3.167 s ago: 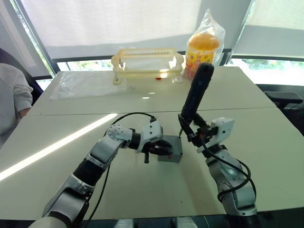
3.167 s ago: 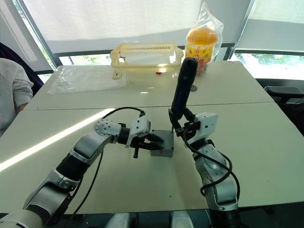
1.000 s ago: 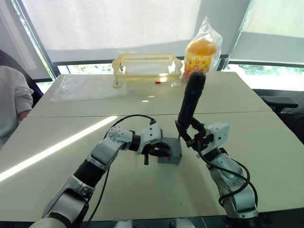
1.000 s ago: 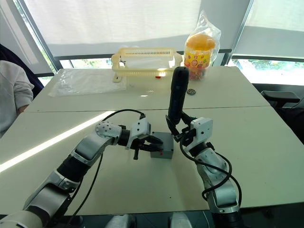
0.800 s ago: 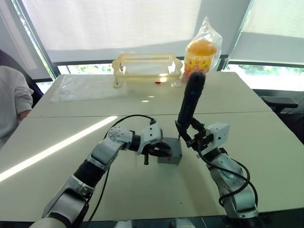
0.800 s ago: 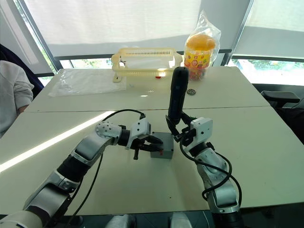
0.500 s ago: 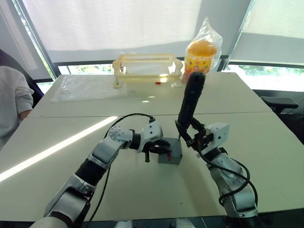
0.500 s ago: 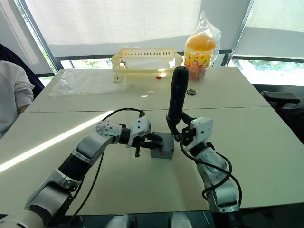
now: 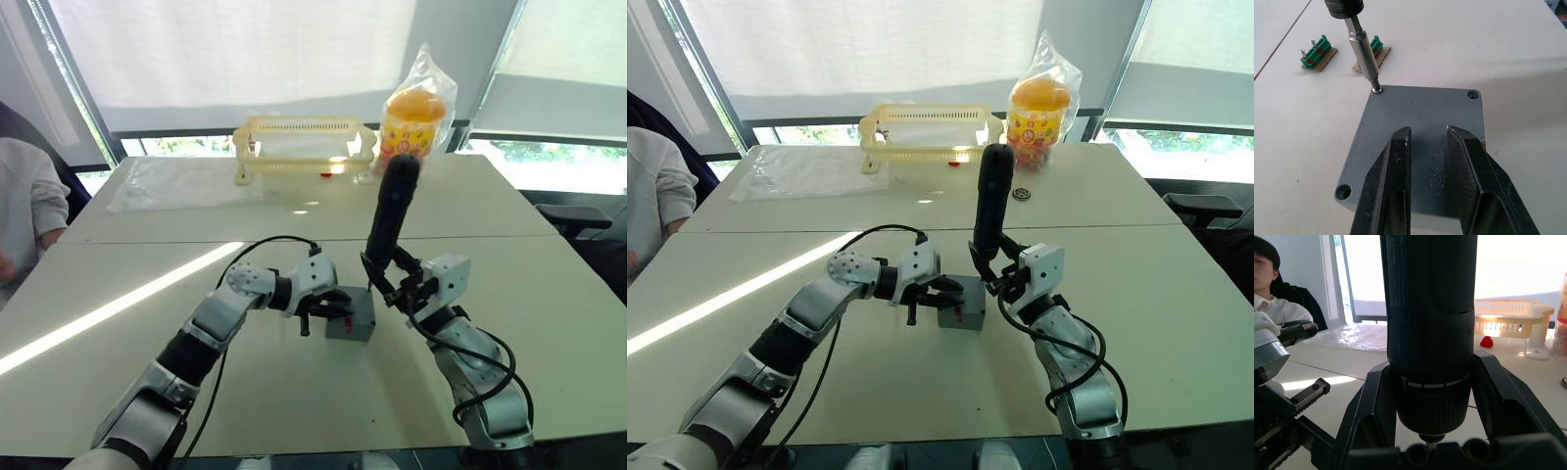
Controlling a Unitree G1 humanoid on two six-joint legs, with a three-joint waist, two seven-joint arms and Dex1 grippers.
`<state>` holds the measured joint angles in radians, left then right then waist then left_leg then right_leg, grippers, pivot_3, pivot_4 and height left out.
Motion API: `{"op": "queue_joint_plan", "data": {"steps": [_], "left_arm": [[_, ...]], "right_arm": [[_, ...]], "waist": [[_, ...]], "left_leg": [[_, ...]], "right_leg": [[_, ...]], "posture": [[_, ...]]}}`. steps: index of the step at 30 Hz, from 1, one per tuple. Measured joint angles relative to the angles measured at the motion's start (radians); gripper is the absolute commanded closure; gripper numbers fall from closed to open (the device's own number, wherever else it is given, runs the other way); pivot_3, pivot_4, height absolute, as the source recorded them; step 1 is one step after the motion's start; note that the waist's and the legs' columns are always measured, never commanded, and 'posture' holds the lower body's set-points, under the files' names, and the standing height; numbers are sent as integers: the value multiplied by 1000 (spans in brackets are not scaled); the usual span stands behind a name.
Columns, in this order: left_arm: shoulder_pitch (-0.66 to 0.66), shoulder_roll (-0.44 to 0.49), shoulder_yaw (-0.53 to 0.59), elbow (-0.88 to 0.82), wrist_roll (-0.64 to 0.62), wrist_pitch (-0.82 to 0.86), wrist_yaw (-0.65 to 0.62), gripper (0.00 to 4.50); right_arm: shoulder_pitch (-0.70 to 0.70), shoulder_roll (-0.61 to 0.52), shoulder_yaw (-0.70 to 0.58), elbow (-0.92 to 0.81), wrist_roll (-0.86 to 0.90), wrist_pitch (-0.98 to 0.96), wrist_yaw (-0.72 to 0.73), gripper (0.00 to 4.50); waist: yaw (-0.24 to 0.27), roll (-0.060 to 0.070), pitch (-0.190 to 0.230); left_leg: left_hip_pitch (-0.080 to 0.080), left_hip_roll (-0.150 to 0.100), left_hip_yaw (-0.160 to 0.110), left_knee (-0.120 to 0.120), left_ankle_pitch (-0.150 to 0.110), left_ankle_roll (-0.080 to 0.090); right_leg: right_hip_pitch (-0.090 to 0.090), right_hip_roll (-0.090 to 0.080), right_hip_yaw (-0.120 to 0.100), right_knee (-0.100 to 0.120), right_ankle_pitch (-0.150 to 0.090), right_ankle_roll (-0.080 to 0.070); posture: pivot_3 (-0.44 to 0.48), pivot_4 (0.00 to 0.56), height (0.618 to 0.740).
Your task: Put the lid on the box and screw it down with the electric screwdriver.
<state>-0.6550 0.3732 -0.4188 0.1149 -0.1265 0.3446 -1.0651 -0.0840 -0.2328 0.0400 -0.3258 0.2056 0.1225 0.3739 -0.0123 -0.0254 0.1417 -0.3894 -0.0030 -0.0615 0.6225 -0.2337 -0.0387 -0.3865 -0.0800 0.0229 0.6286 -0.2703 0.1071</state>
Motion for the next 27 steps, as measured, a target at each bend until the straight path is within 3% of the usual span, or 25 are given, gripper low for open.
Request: {"op": "queue_joint_plan", "data": {"steps": [27], "left_arm": [[14,0,0,-11,7,-1,-1,3375]], "right_arm": [[0,-5,4,29,-8,-25,6,2751]], "waist": [[1,0,-6]], "left_leg": [[2,2,-3,-7,0,0]], "right_leg": [[1,-3,-1,-12,0,-3]], "posture": [[0,150,740]]}}
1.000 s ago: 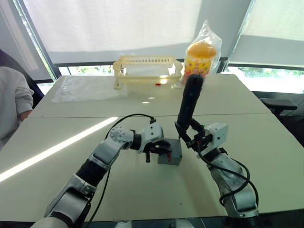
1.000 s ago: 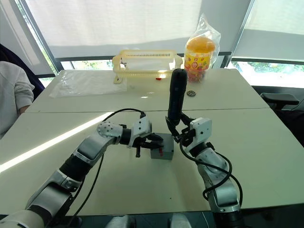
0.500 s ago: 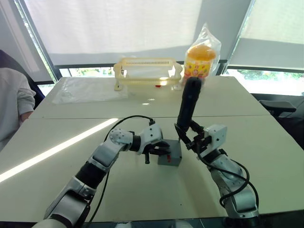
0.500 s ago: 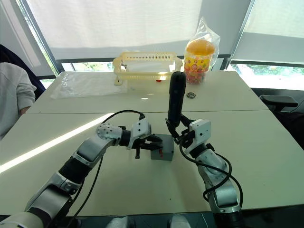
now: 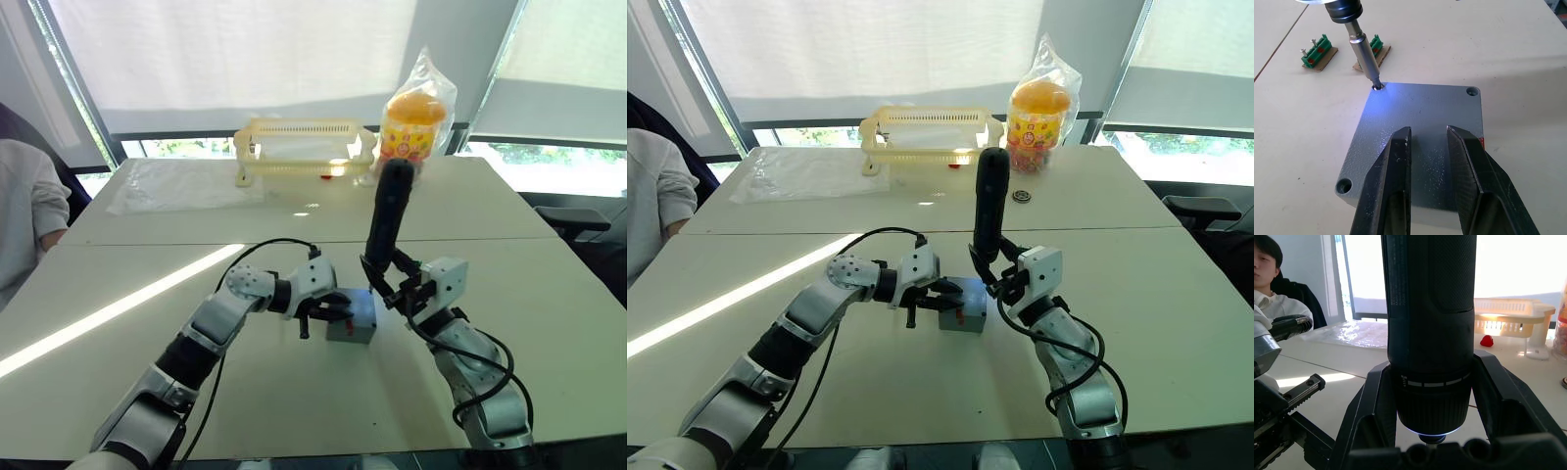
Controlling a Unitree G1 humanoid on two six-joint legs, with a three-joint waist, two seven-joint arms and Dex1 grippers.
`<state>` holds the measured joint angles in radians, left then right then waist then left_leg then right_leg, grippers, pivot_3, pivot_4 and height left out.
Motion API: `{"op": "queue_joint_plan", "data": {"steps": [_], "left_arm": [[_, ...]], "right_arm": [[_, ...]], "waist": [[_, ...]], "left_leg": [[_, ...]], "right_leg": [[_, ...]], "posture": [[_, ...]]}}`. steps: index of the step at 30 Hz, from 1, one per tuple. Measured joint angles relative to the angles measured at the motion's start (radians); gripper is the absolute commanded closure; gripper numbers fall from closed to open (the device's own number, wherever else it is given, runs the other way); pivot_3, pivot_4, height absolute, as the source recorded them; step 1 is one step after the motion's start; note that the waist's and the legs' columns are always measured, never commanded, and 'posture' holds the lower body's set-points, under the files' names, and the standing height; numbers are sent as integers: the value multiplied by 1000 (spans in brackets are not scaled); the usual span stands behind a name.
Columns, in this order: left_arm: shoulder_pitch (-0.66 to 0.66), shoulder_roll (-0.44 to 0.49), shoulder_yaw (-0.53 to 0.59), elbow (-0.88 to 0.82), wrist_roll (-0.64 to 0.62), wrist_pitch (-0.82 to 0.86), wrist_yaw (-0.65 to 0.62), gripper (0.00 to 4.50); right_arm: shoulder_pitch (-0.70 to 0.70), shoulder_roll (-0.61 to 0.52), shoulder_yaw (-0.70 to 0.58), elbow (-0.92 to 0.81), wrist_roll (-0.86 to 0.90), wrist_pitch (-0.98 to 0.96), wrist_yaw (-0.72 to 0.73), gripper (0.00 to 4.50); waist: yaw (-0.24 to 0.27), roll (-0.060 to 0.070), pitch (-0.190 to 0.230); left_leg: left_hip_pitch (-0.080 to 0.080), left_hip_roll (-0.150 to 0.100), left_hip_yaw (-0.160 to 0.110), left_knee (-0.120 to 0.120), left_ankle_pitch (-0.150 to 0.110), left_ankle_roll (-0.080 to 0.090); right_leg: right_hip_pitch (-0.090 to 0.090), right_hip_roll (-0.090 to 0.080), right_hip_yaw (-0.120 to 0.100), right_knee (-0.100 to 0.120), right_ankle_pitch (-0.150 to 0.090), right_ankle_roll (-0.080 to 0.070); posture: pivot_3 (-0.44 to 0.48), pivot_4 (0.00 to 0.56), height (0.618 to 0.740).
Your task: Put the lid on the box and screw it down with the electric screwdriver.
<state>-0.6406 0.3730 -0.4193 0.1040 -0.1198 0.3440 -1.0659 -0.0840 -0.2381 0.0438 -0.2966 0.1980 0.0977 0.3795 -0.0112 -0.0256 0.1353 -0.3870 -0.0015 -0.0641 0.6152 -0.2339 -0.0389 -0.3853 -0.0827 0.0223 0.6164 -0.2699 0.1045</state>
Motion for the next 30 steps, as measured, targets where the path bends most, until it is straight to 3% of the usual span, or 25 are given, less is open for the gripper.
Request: {"op": "queue_joint_plan", "data": {"steps": [12,20,26,30], "left_arm": [[-1,-1,-8,4,7,-10,-1,3375],[-20,-1,-8,4,8,-44,-22,3375],[-22,3,5,-8,6,-45,-37,3375],[-18,9,30,-14,-2,-20,-35,3375]], "right_arm": [[-5,0,-12,-4,4,8,-19,2751],[-101,-29,-93,-184,152,341,-89,2751],[-434,-71,-365,-333,548,666,-318,2751],[-532,-152,-468,-287,767,814,-427,2751]], "waist": [[0,2,1],[3,17,16],[1,19,21],[0,19,22]], "left_leg": [[-1,-1,0,-1,0,0],[-10,-3,1,-1,0,0],[-17,-4,1,-1,0,0],[-17,-3,0,-1,0,1]], "right_leg": [[-1,-5,0,-2,0,0],[-6,-4,-1,-2,1,0],[-12,-1,-3,0,2,3],[-13,2,-5,1,1,1]], "posture": [[0,150,740],[0,150,740],[0,150,740],[0,150,740]]}}
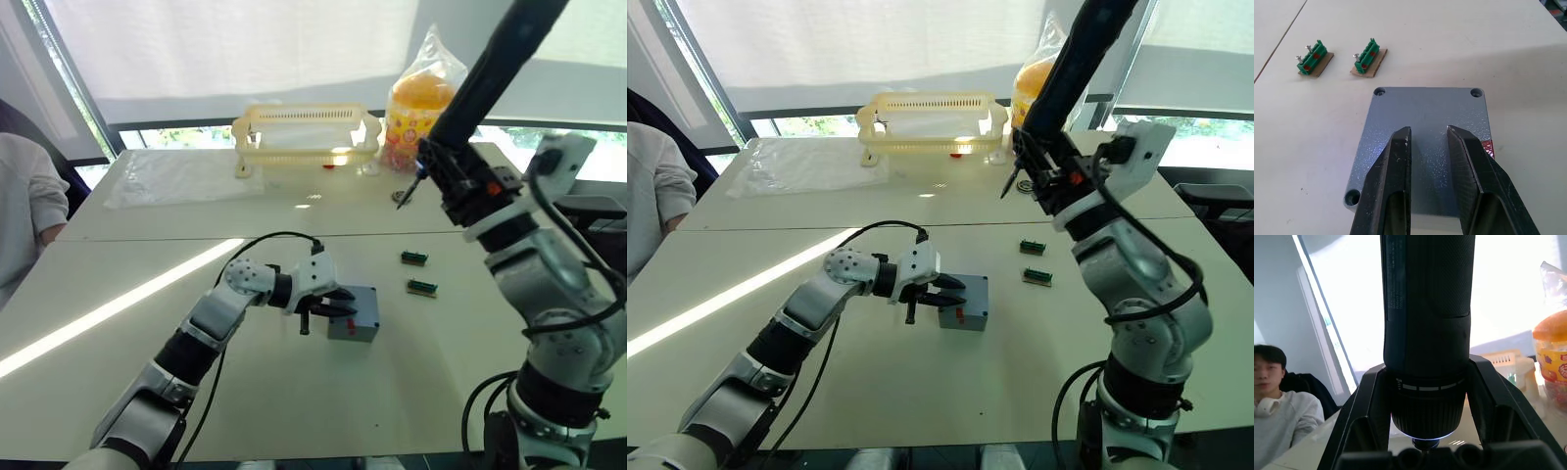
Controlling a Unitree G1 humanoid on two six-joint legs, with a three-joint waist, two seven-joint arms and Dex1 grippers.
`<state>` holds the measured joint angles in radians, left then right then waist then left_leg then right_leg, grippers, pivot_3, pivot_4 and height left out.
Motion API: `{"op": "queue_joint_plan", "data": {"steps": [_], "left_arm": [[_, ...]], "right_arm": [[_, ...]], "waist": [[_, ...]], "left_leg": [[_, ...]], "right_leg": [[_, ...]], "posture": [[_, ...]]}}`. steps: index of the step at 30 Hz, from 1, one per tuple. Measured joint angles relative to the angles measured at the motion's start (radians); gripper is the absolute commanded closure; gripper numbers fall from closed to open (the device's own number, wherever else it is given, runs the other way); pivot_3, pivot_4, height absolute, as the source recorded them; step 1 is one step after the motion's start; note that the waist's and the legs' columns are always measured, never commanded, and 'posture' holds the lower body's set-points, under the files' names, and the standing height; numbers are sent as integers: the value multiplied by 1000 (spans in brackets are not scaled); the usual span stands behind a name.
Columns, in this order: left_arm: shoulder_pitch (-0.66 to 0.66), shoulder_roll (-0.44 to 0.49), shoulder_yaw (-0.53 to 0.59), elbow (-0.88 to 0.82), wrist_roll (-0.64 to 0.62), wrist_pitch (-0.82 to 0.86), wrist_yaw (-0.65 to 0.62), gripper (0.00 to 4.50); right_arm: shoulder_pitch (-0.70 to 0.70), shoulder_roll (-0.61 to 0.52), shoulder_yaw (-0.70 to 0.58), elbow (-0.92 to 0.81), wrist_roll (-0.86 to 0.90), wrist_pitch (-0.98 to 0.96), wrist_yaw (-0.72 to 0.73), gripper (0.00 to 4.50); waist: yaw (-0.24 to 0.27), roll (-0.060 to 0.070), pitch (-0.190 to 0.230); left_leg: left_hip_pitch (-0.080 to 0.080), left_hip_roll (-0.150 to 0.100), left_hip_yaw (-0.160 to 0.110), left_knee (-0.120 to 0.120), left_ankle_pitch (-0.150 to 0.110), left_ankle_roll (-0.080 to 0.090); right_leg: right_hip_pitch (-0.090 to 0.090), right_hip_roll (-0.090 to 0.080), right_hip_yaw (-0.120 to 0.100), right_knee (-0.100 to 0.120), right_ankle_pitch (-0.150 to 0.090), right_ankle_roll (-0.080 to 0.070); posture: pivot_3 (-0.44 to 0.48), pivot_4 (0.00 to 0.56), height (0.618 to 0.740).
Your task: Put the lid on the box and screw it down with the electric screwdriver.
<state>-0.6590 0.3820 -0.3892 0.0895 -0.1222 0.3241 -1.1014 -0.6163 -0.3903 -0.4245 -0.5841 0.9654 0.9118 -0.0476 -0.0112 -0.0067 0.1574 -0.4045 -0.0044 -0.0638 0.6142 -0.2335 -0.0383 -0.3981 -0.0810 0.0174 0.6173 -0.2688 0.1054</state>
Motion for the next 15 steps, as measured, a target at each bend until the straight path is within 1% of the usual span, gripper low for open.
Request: {"op": "queue_joint_plan", "data": {"steps": [2,5,7,10,11,13,15], "left_arm": [[4,-2,19,-7,-9,15,17,3375],[8,-23,68,-9,-48,84,62,3375],[8,-15,99,-31,-79,138,71,3375],[8,71,123,-114,-119,210,36,3375],[9,117,132,-163,-137,229,8,3375],[19,192,138,-231,-158,243,-46,3375],[31,240,135,-283,-174,243,-88,3375]], "right_arm": [[-8,-55,-20,54,77,69,-28,2751],[-19,-175,-26,150,187,206,-66,2751],[-23,-296,-25,219,246,312,-67,2751],[-2,-468,-38,350,347,493,-63,2751],[35,-529,-55,410,385,563,-54,2751],[110,-607,-62,491,433,651,-24,2751],[187,-672,-45,548,463,696,11,2751]], "waist": [[-1,2,4],[-1,4,11],[-1,4,21],[1,2,28],[4,1,29],[3,3,30],[2,5,30]], "left_leg": [[0,0,1,1,0,0],[-4,0,2,3,0,0],[-7,-1,2,3,0,0],[-8,-1,2,1,0,2],[-9,-1,2,1,-2,4],[-10,-1,3,0,-4,8],[-11,-1,4,1,-6,11]], "right_leg": [[0,0,0,1,0,0],[-5,-1,1,3,0,0],[-8,0,2,4,2,3],[-11,0,1,7,2,5],[-11,0,0,6,1,6],[-12,1,1,5,0,7],[-12,0,1,4,0,8]], "posture": [[0,150,740],[0,150,740],[0,150,740],[0,150,740],[0,150,740],[0,150,740],[0,150,740]]}}
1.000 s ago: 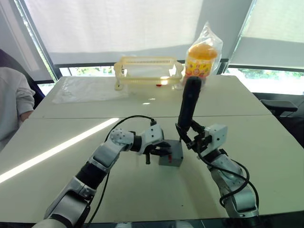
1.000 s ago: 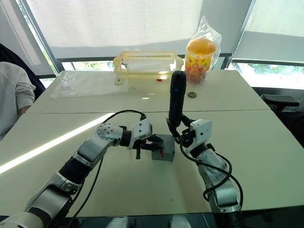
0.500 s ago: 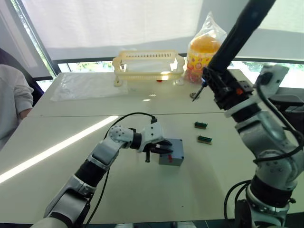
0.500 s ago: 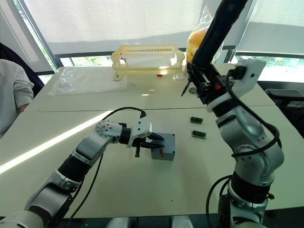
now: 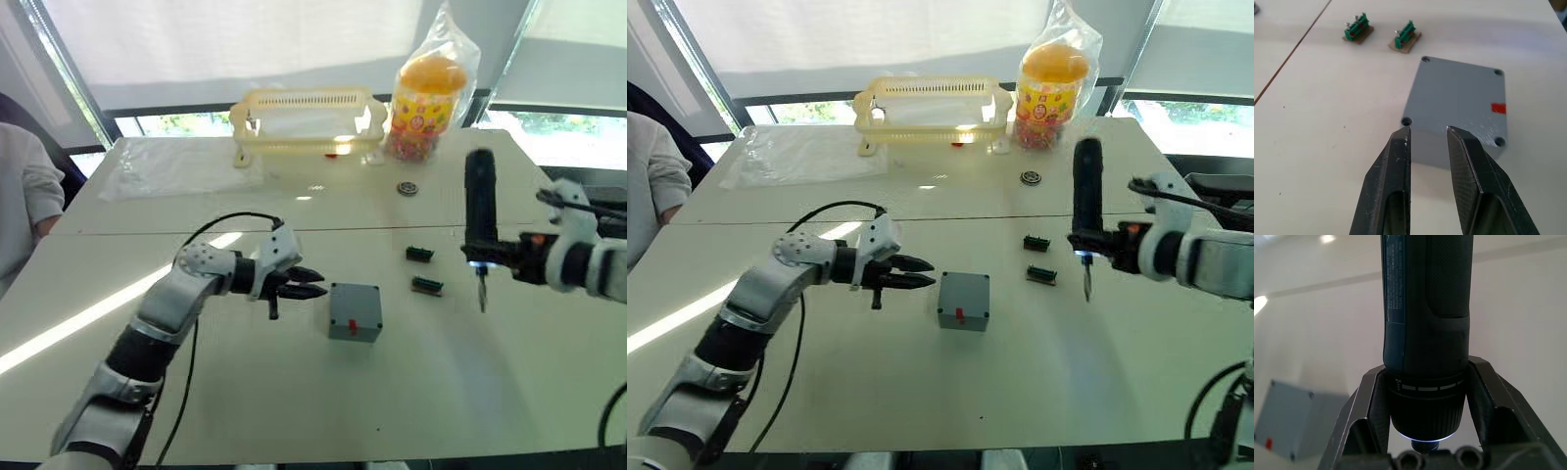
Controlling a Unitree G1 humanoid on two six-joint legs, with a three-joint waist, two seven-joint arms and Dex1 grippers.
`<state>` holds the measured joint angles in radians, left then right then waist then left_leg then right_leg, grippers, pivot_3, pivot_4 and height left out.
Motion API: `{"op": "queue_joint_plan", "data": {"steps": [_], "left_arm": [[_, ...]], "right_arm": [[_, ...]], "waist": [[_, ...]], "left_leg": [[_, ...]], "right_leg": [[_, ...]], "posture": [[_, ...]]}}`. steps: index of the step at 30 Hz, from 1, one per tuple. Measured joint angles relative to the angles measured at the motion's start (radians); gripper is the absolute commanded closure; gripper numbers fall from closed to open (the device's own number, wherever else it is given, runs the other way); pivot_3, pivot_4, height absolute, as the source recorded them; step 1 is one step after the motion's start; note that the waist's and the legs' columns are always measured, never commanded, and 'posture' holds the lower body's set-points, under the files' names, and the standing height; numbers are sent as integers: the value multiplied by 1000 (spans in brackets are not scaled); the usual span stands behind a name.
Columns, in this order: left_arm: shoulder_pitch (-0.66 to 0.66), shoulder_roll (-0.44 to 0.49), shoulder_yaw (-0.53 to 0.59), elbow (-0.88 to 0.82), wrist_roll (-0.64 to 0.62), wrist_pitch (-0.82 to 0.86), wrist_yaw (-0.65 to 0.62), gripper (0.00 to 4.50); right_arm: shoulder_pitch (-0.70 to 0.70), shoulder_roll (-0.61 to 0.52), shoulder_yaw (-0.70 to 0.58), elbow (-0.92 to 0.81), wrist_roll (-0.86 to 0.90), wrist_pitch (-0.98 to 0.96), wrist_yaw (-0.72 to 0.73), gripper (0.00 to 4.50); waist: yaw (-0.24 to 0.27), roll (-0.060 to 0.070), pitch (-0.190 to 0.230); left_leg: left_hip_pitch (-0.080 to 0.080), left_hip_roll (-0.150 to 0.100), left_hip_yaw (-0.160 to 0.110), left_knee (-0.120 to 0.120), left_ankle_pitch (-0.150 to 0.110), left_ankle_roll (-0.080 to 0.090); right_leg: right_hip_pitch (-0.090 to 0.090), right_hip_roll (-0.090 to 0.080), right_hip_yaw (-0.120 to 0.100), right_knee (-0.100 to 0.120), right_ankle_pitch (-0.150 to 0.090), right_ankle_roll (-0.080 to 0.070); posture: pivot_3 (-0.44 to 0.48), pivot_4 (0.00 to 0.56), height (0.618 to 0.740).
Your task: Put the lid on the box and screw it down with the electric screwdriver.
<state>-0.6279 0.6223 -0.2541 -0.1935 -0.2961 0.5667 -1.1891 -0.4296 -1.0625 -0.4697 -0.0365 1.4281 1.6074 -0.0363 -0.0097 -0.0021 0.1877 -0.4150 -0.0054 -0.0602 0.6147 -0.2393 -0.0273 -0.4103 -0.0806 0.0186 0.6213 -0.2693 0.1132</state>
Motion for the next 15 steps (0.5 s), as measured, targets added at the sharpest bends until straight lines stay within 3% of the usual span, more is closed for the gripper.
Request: {"op": "queue_joint_plan", "data": {"steps": [5,15], "left_arm": [[13,27,-19,-65,2,-19,-31,3375],[75,-8,-56,-80,26,-34,38,3375]], "right_arm": [[67,-76,66,77,-36,0,58,2751],[21,-73,252,191,-198,1,147,2751]], "waist": [[-7,-1,2],[-5,-1,4]], "left_leg": [[3,0,2,3,0,0],[2,0,3,16,0,0]], "right_leg": [[2,1,2,1,0,0],[2,1,4,8,0,-2]], "posture": [[0,150,740],[0,150,740]]}}
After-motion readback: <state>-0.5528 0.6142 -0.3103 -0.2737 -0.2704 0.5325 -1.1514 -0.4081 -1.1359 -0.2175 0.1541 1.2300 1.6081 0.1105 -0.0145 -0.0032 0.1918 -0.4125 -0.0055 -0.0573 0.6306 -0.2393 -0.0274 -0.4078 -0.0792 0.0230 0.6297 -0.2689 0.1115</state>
